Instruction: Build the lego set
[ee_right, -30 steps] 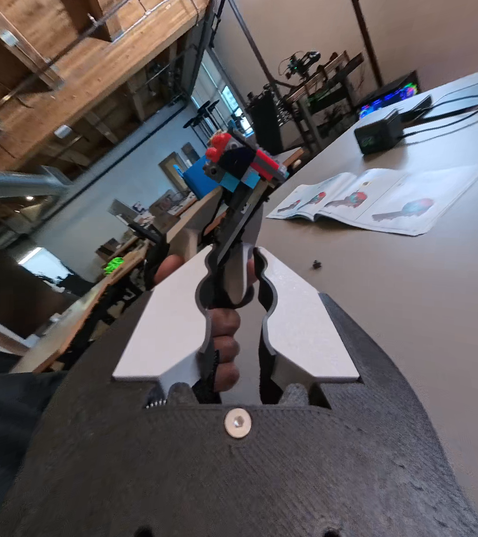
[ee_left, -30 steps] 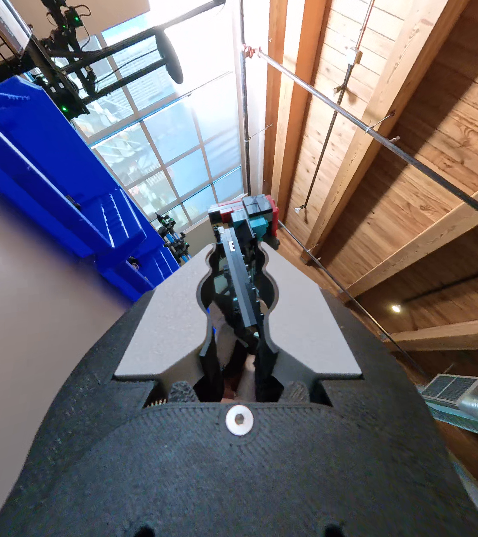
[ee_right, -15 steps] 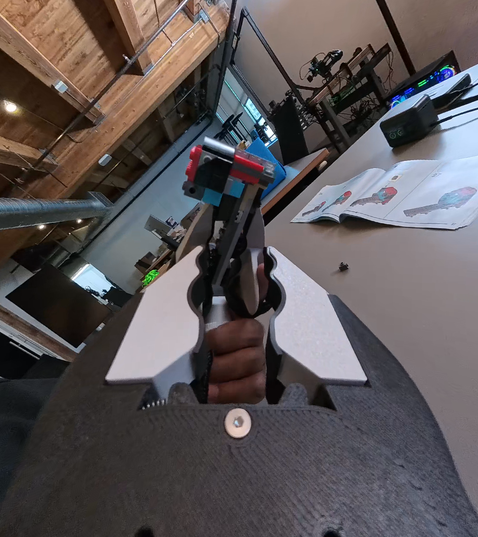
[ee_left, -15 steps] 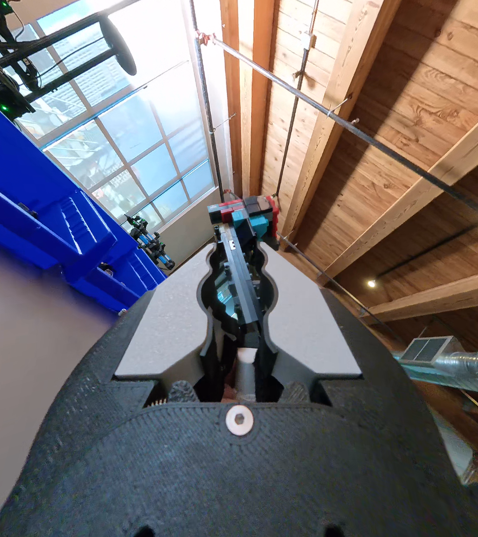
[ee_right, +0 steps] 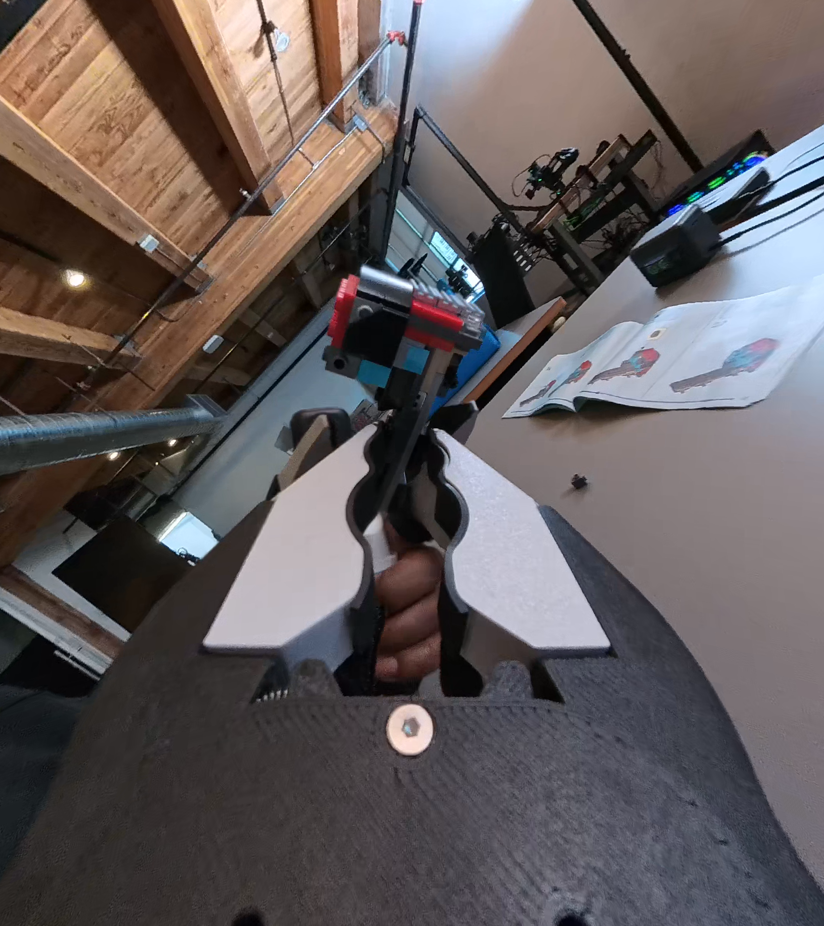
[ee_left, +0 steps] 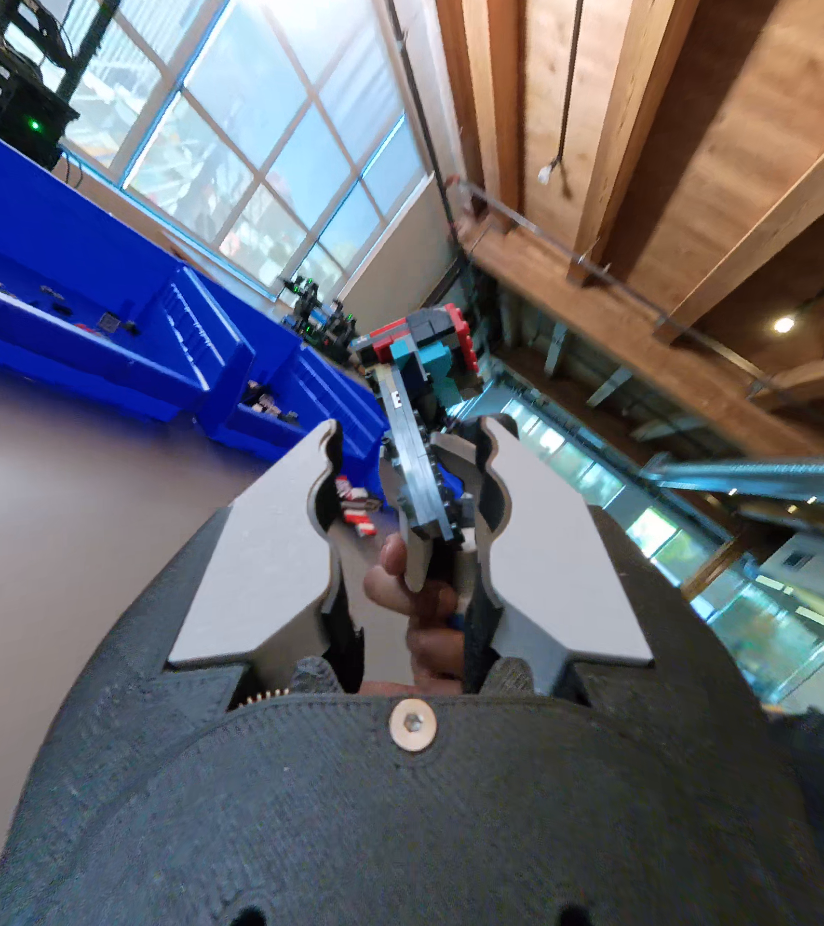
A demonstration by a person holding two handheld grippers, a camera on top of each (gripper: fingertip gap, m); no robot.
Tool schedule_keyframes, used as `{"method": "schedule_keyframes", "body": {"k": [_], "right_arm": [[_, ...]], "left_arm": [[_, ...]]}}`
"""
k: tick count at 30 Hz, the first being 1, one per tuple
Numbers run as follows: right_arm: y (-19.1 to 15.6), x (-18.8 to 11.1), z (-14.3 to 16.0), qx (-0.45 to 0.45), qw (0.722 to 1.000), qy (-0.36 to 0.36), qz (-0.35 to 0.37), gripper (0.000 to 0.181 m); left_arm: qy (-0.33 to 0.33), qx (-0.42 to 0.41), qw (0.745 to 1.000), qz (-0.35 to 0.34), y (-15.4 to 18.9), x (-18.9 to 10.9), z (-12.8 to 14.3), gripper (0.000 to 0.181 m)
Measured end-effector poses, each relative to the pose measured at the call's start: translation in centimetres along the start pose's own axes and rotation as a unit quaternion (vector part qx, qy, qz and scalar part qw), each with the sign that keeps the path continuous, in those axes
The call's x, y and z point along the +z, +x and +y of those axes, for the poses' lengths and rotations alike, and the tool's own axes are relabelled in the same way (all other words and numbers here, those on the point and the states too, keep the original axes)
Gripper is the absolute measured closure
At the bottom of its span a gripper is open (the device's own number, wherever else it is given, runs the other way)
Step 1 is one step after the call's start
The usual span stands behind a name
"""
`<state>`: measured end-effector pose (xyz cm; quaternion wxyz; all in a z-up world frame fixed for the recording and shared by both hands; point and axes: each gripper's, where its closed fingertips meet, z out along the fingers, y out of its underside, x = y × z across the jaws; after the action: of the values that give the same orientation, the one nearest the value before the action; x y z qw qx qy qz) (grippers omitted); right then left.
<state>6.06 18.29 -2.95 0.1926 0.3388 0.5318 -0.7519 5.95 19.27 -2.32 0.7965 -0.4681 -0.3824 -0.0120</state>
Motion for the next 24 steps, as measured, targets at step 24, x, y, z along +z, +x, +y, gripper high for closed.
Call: {"method": "schedule_keyframes", "body": {"k": [24], "right_arm": [[5.3,-1.2,2.2,0.004,0.993,-0.063,0.099,0.167]], "left_arm": [[-0.388,0.291,0.787,-0.381,-19.5,-12.5,0.6,0.150]]}}
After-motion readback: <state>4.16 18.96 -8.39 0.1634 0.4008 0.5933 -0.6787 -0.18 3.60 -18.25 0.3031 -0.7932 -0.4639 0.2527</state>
